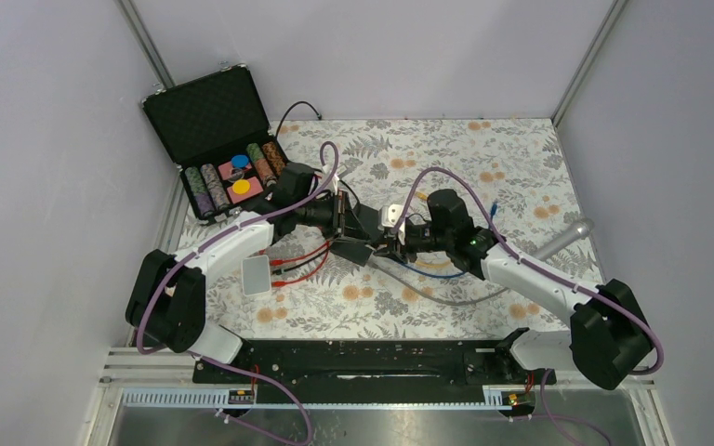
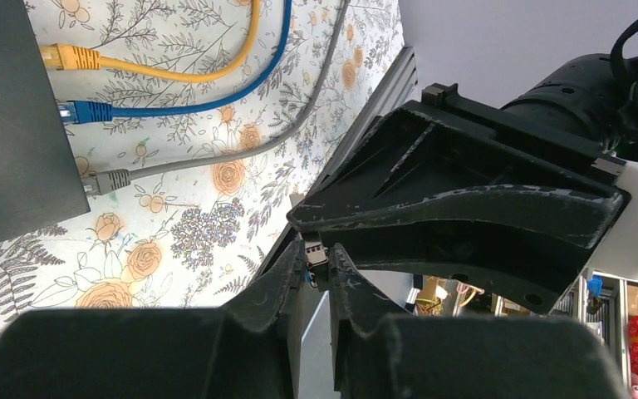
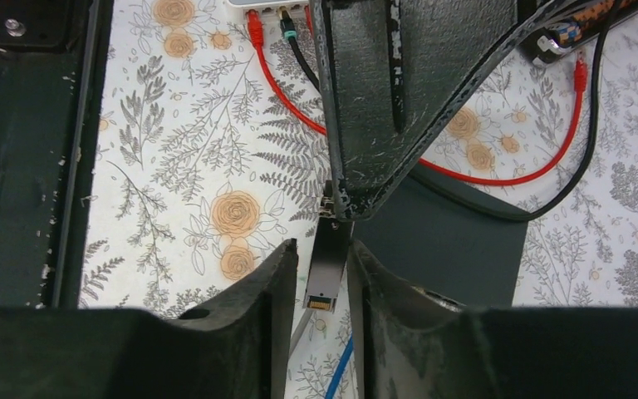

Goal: Insert the plug into the switch port
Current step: Pick up the plug from the center of the board, then insert the plug into the switch port.

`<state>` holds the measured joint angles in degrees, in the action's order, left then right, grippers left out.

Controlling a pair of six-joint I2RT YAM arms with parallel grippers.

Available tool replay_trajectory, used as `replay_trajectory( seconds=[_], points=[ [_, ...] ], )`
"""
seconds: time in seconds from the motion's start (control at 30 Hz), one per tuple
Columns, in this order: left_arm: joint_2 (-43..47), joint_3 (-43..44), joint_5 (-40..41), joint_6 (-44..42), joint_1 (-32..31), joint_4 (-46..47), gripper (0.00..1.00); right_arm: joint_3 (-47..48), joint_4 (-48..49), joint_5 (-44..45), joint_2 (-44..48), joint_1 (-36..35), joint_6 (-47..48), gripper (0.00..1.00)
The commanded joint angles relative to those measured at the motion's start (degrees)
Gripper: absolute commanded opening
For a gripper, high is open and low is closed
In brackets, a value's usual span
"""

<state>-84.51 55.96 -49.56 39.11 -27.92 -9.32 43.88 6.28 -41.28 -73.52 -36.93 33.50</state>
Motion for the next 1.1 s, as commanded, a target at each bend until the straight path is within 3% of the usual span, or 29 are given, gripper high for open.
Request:
replay_trajectory(
  seconds=[0.0, 0.07, 0.13, 0.2, 0.27, 0.4, 0.6, 0.77, 1.07],
  points=[
    [0.67, -0.36, -1.97, 1.09, -0.2, 3.6, 0.0, 1.38, 1.12, 1.34, -0.21, -0.73, 0.78, 0.29],
    [0.81, -0.5, -1.86, 1.15, -0.11, 3.53, 0.0, 0.5, 2.04, 2.02, 0.17, -0.73, 0.49, 0.12],
    [0.76, -0.44, -0.82, 0.8, -0.01, 2.94, 0.12, -0.12, 2.85, 3.34, 0.59, -0.74, 0.17, 0.0],
    [0.36, 0.27, 2.36, -0.27, 0.34, 0.63, 0.4, -0.18, 1.92, 5.97, 0.6, -0.67, -0.17, 0.0],
    [-0.13, 1.52, 5.63, -1.58, 1.25, -1.71, 0.6, 0.92, -1.75, 11.32, -0.13, -0.7, 0.83, 0.0],
    [-0.71, 4.63, 15.9, -4.54, 4.2, -7.1, 0.73, 7.63, -14.8, 25.57, -7.26, 0.27, 4.1, 0.0],
    [-2.21, 3.81, 25.37, -1.43, 9.3, -2.05, 0.78, 22.88, -30.31, 32.19, -21.5, 3.38, 0.91, 0.0],
    [-10.41, 7.75, 24.09, -0.79, 10.53, 0.11, 0.78, 34.86, -37.58, 34.26, -31.11, 3.44, -3.92, 0.0],
    [-21.33, 12.79, 20.3, 0.59, 11.58, 2.23, 0.73, 39.04, -41.64, 33.3, -37.13, 3.46, -5.33, 0.0]
  ],
)
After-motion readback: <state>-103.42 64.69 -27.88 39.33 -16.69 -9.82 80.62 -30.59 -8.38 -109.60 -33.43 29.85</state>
